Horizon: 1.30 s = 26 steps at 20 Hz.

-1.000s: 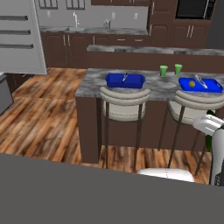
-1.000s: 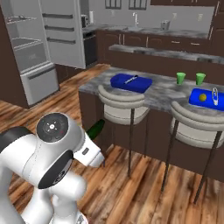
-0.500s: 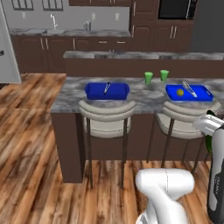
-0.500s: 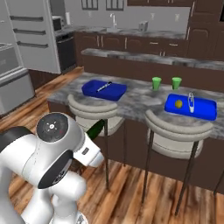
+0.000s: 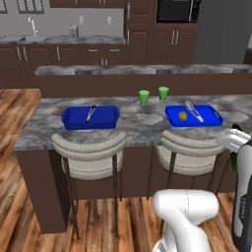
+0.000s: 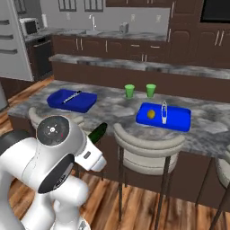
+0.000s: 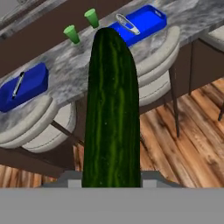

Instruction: Gather the lemon and cucumber from the fridge and place them on a tray on the dining counter. Then gather the fish and steak from the fridge and place them on the other tray.

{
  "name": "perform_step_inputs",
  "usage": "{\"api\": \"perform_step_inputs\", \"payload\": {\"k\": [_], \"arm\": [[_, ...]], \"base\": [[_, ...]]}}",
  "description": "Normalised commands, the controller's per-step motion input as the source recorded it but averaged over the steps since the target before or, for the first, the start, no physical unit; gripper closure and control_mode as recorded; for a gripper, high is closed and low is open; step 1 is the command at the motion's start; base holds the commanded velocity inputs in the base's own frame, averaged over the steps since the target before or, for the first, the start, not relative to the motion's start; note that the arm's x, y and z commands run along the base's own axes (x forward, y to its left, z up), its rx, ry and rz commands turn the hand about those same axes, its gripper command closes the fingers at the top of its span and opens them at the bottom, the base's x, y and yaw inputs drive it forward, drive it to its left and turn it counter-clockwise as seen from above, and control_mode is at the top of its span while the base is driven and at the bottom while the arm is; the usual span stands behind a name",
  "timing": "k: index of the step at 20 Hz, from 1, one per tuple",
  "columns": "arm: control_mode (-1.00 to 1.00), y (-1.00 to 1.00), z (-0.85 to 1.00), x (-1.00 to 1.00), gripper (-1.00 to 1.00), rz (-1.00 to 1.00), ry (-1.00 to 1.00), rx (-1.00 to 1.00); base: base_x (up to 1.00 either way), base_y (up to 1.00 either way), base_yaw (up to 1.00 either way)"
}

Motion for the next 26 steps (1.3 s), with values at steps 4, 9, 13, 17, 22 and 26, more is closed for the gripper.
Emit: {"api": "perform_step_inputs", "payload": {"k": [4,9,13,17,22,26], "arm": [[1.00,0.00,0.00,0.00,1.00,0.00,0.00,0.00],[1.00,0.00,0.00,0.00,1.00,0.00,0.00,0.00],[1.00,0.00,0.00,0.00,1.00,0.00,0.00,0.00],[1.00,0.00,0.00,0.00,1.00,0.00,0.00,0.00],[-1.00,-0.06,0.00,0.20,1.00,0.00,0.02,0.02],[-1.00,-0.35,0.00,1.00,1.00,0.02,0.25,0.11]], "base": [[0.43,-0.68,-0.18],[0.48,-0.59,-0.17],[0.70,-0.34,-0.10],[0.85,-0.24,-0.01],[0.77,-0.18,0.01],[0.00,0.00,0.00]]}}
